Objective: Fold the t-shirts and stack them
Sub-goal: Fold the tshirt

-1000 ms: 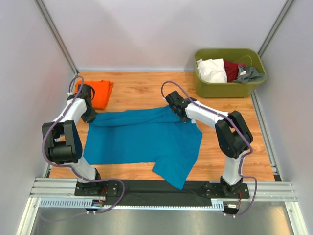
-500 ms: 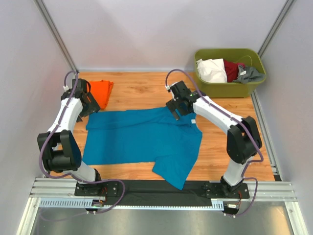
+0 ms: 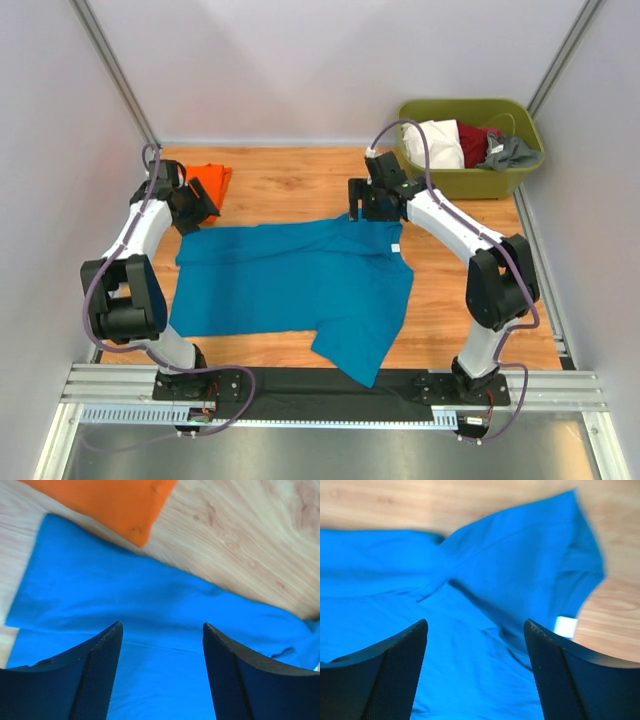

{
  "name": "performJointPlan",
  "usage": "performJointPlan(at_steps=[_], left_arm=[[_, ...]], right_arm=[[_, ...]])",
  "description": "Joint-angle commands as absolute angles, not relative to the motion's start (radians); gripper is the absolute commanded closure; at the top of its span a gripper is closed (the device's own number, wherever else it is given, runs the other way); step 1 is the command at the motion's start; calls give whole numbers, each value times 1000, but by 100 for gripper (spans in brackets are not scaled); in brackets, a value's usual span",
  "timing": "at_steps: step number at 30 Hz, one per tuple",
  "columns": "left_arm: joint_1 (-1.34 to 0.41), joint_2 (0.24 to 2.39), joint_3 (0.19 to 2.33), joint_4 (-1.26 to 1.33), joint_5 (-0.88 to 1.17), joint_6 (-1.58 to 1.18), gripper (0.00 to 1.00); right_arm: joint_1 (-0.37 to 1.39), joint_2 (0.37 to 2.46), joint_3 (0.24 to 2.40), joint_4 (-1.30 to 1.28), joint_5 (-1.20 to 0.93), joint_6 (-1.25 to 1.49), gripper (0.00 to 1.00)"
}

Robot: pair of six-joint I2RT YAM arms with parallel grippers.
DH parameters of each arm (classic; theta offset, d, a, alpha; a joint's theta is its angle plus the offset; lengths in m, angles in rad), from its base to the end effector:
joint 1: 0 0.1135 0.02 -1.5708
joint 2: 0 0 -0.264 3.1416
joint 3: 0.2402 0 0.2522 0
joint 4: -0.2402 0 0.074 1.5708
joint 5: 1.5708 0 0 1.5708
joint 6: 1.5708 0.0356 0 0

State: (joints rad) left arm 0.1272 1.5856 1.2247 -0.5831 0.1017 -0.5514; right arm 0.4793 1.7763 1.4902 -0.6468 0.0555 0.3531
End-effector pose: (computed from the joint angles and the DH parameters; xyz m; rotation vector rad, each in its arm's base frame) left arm 0.3362 0.0393 0.2585 -0.8038 2.4030 -0.2989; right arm 0.3479 0.1786 0.2724 -0.1360 2.5194 0.2728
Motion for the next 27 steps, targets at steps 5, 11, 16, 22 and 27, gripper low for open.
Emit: performJointPlan(at_steps=[5,11,16,22,27], left_arm=[[25,1644,1232,-428,294,-558,32],[-44,1720,1269,-385,279,-604,41],[-52,1795,1270,-373,223,-661,50],[-52,1854,1275,-431,80,-750,53],[-49,1870,1249,-442,2,-795,55]], right_arm=[[486,1874,1488,-567,-49,390,41],[462,1963,1531,-600,24,420,57],[445,1993,1555,-600,49,439,57],[394,2043,1546,-587,49,480,59],[374,2057,1511,-584,48,476,60]])
